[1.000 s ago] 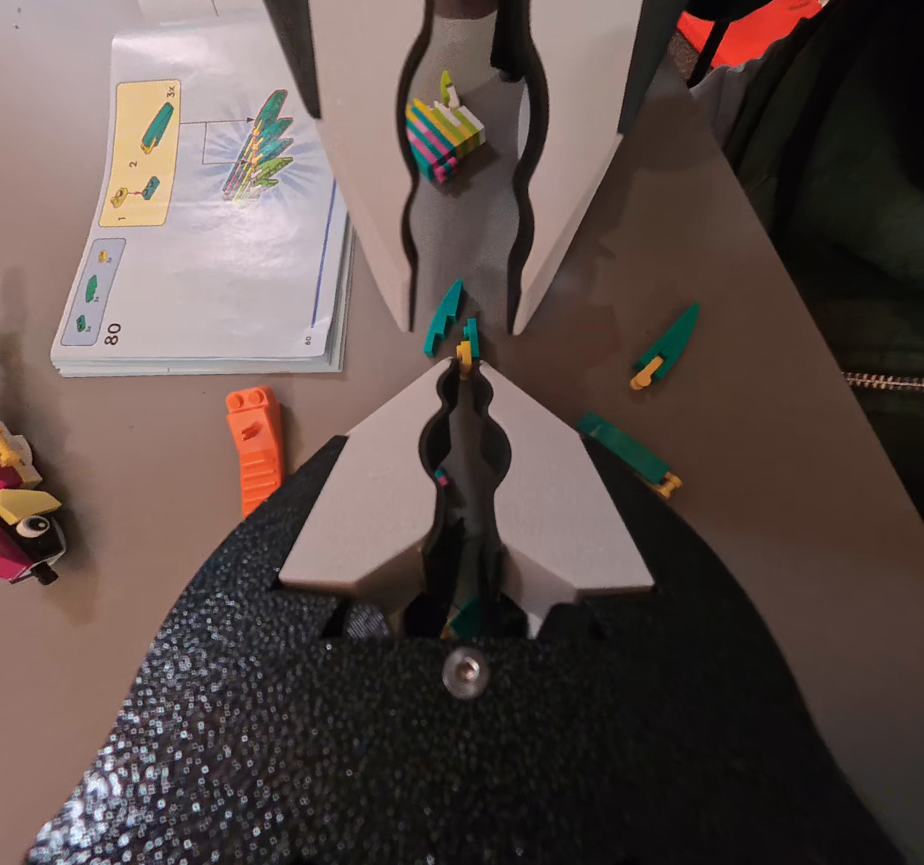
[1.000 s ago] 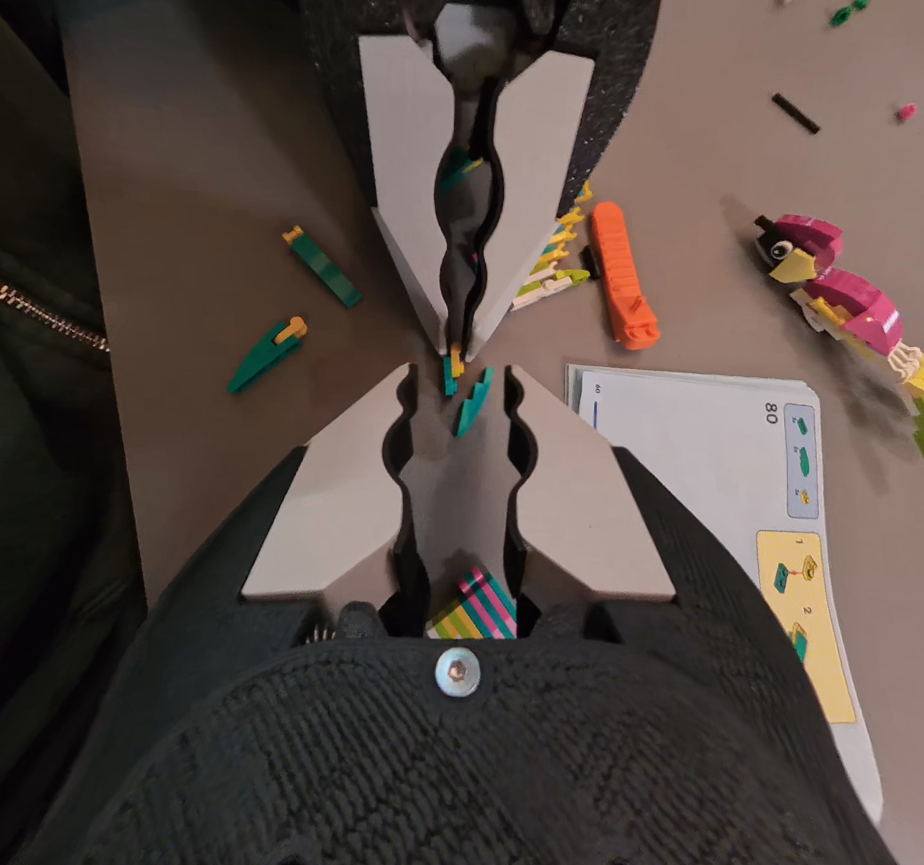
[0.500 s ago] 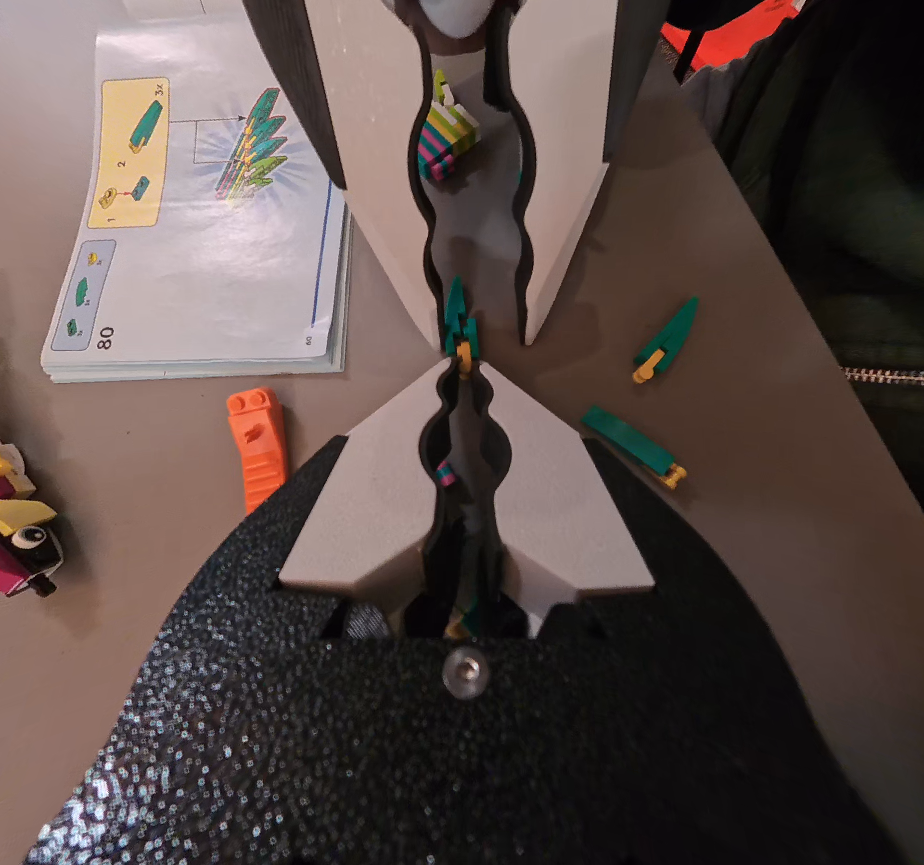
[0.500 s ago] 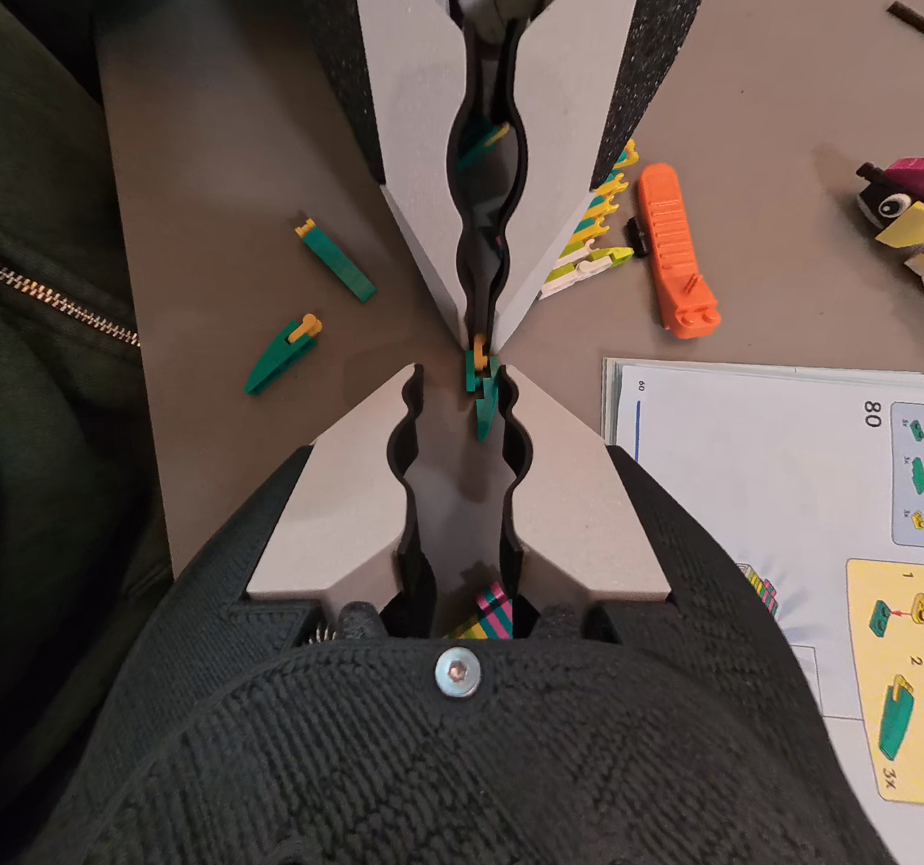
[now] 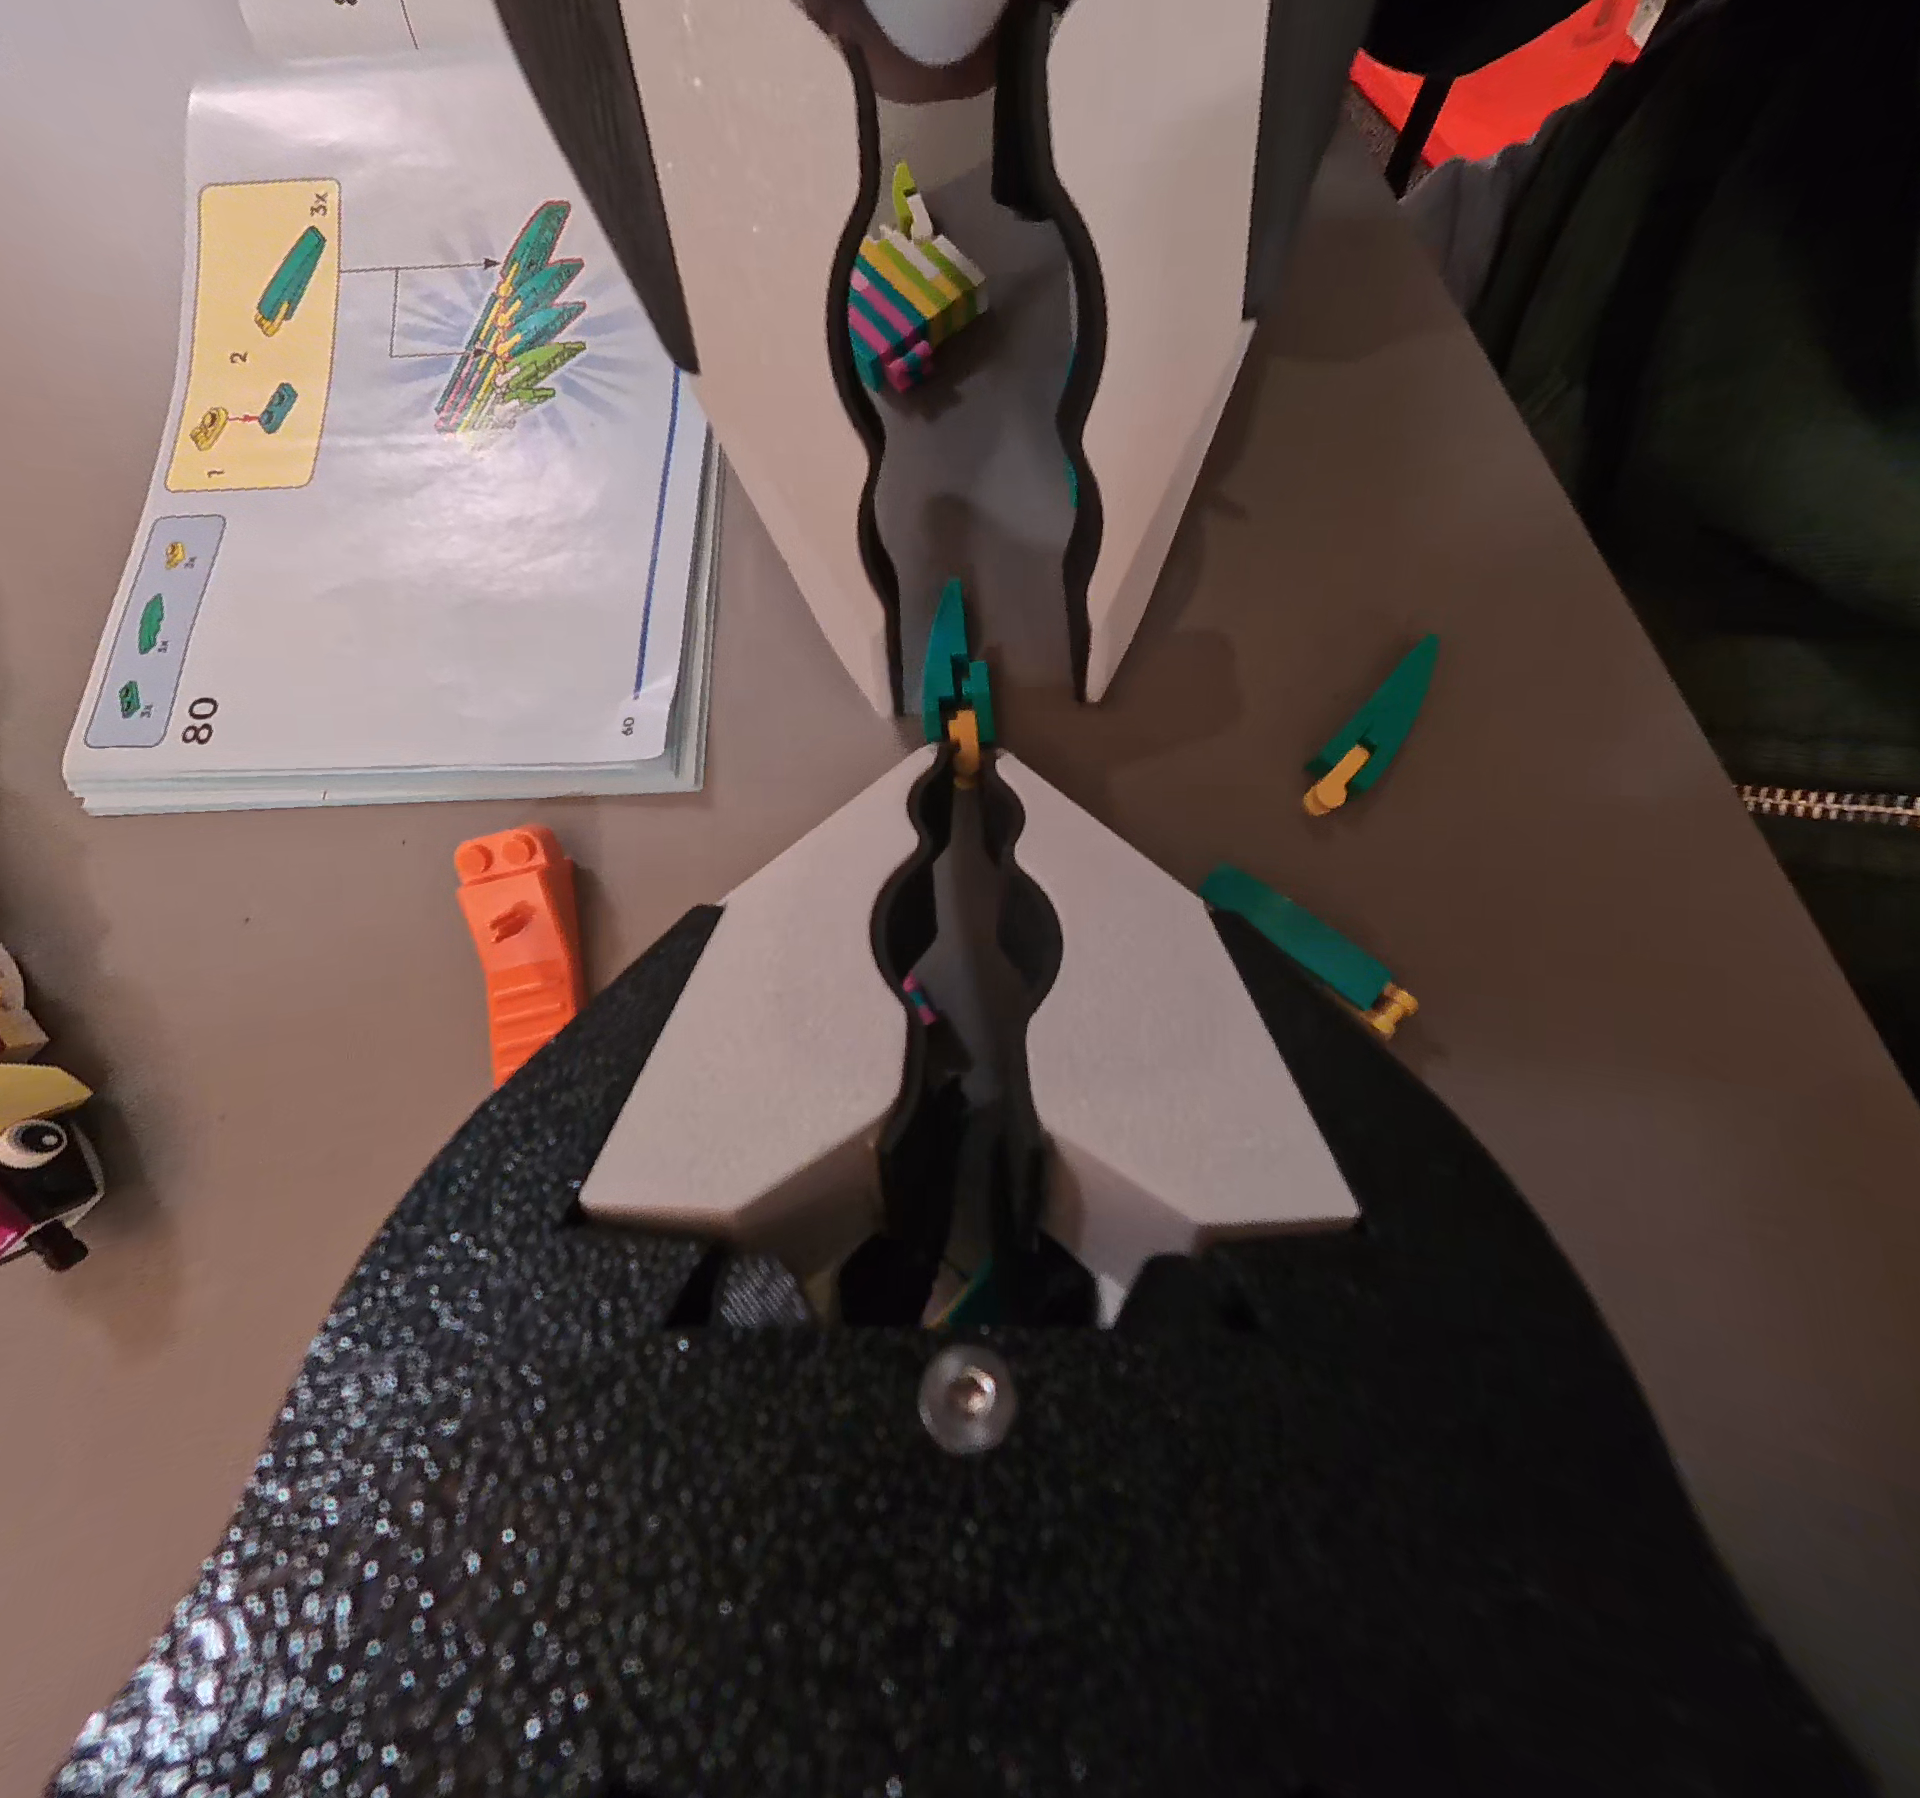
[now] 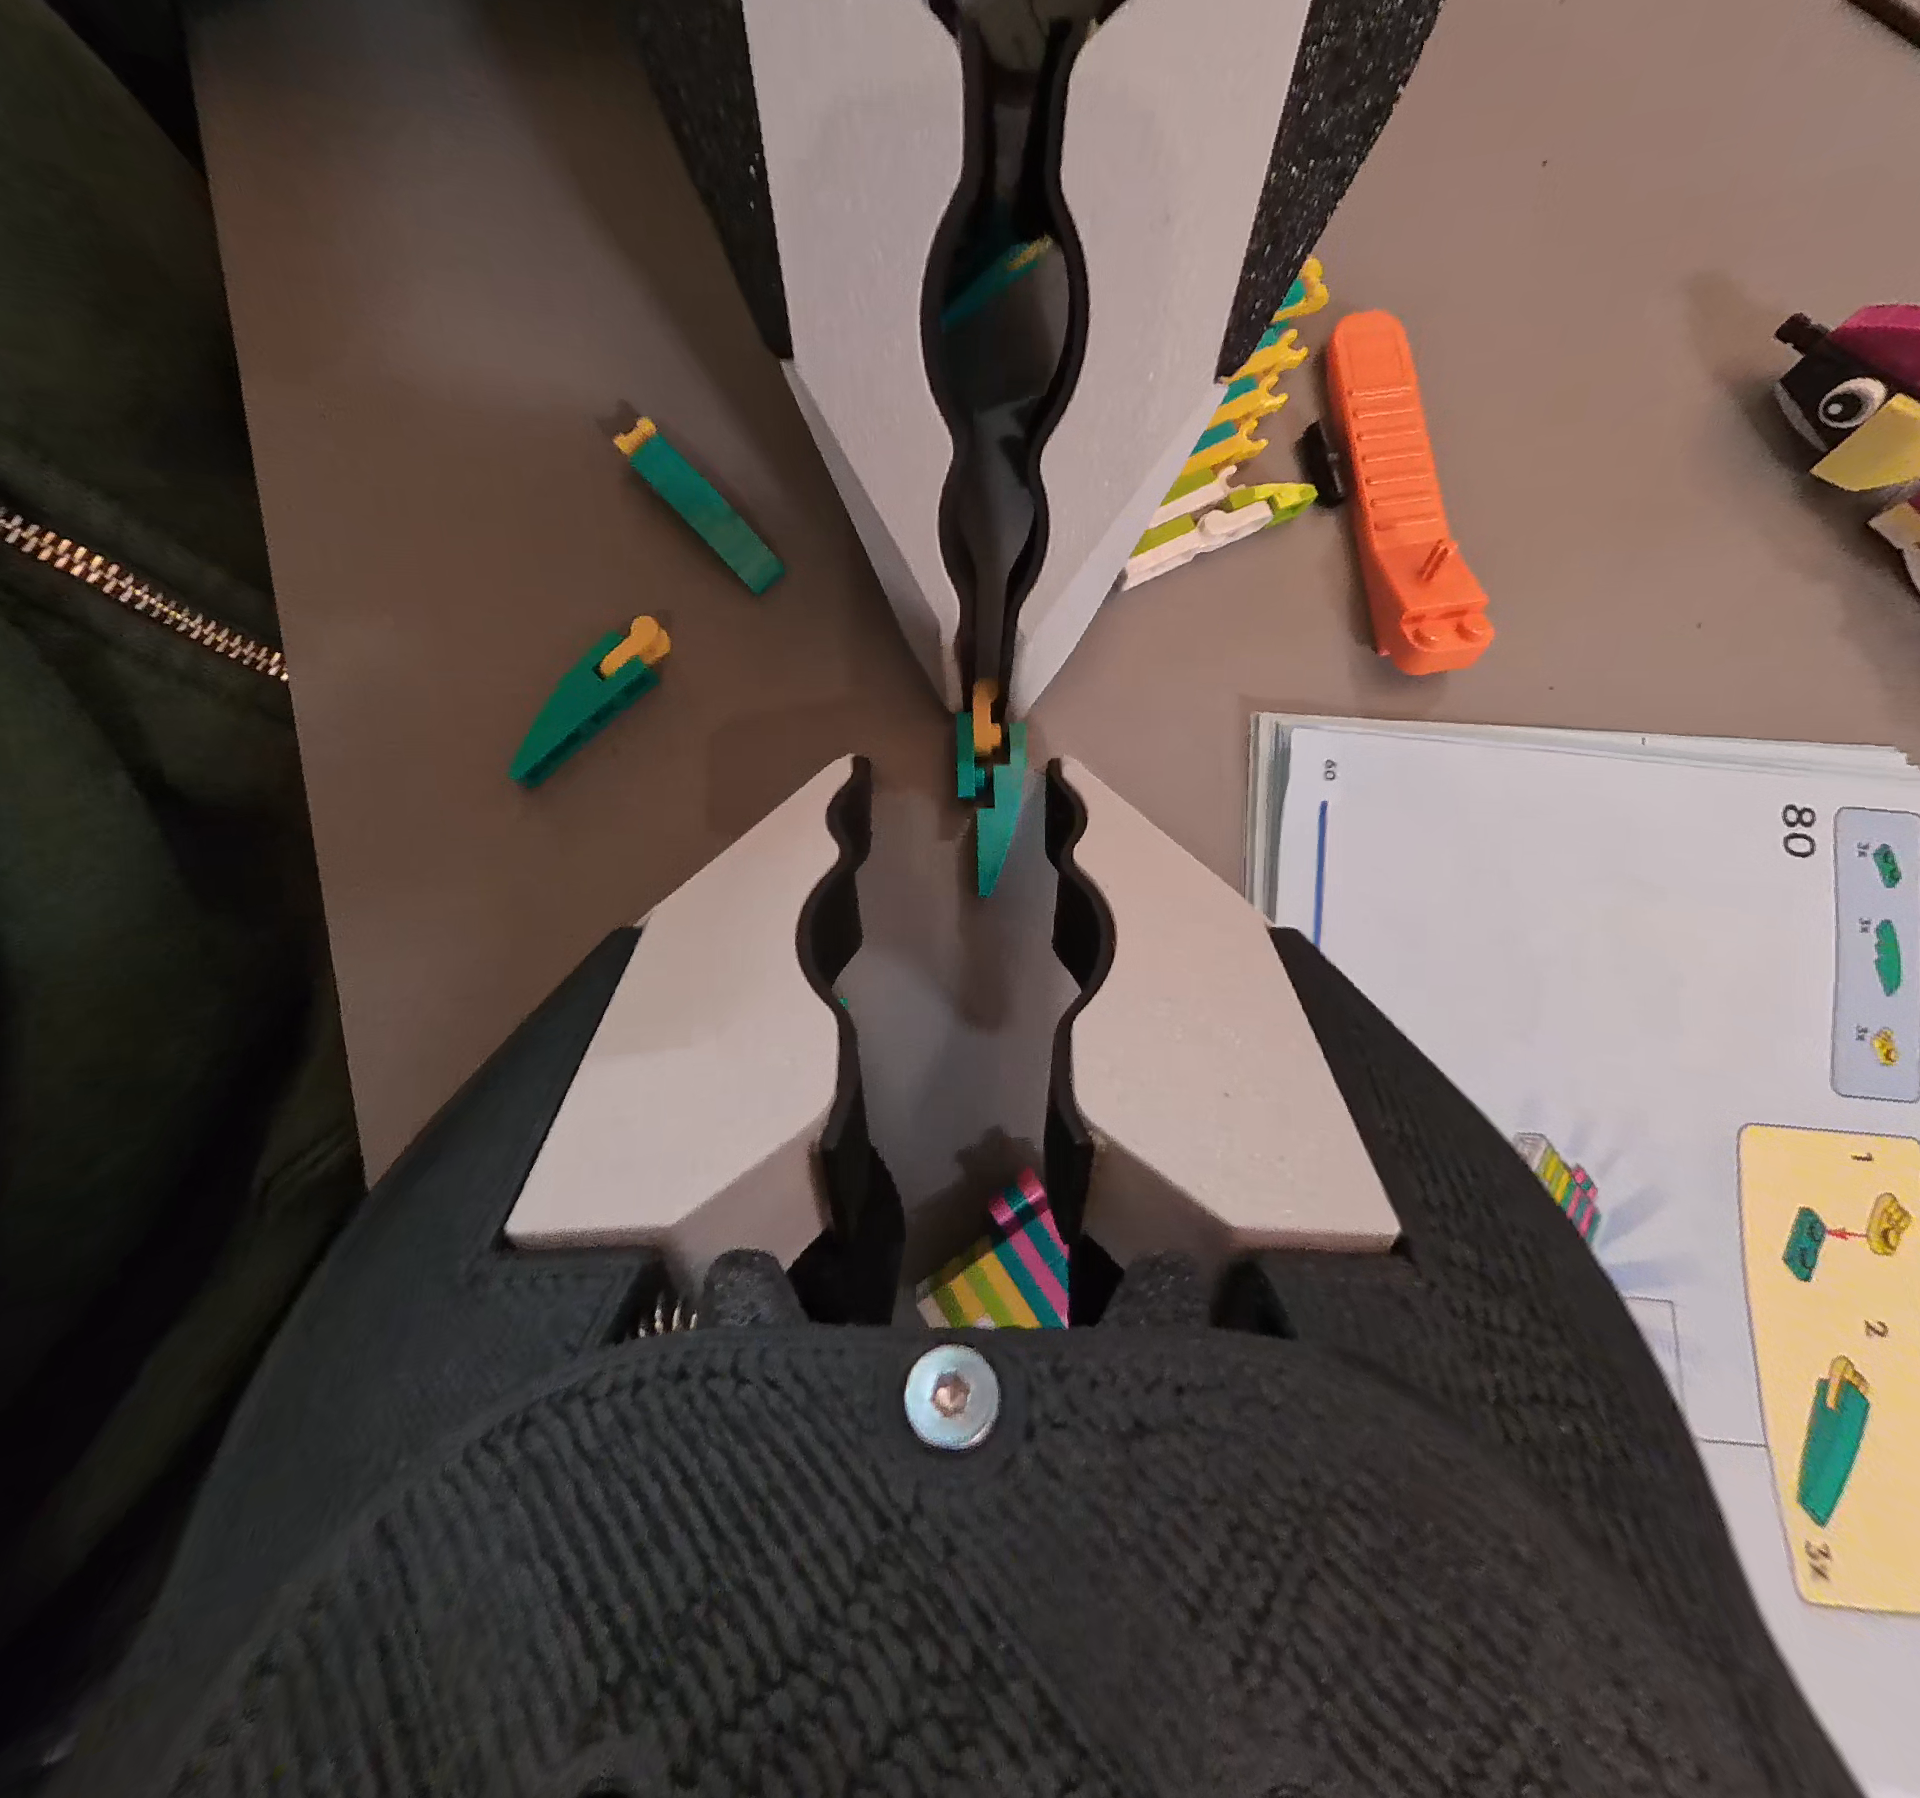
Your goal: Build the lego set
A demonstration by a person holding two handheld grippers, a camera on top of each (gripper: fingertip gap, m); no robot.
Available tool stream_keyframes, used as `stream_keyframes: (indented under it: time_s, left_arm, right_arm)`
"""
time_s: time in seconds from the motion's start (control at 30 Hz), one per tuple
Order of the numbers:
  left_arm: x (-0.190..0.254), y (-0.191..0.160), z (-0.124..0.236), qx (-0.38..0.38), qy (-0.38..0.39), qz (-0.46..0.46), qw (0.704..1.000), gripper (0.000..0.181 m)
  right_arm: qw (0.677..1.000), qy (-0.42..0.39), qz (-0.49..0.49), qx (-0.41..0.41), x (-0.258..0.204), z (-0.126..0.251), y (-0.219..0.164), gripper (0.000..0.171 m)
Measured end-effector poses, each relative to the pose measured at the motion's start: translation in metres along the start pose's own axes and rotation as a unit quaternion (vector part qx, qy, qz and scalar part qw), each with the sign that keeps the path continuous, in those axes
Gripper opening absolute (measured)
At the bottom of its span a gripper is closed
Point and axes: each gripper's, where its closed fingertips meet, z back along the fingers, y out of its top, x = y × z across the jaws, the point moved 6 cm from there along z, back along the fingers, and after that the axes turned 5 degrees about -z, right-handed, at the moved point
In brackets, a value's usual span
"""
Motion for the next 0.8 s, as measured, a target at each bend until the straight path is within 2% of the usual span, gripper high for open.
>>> stream_keyframes:
  time_s: [0.47, 0.8]
  left_arm:
    - [0.0013, -0.0016, 0.0033, -0.001, 0.006, -0.015, 1.000, 0.011]
    - [0.0058, -0.0038, 0.0064, 0.000, -0.027, -0.011, 1.000, 0.012]
  right_arm:
    - [1.000, 0.001, -0.004, 0.010, -0.0007, 0.0009, -0.0025, 0.030]
    - [1.000, 0.006, -0.006, 0.018, -0.0007, 0.0015, -0.0041, 0.029]
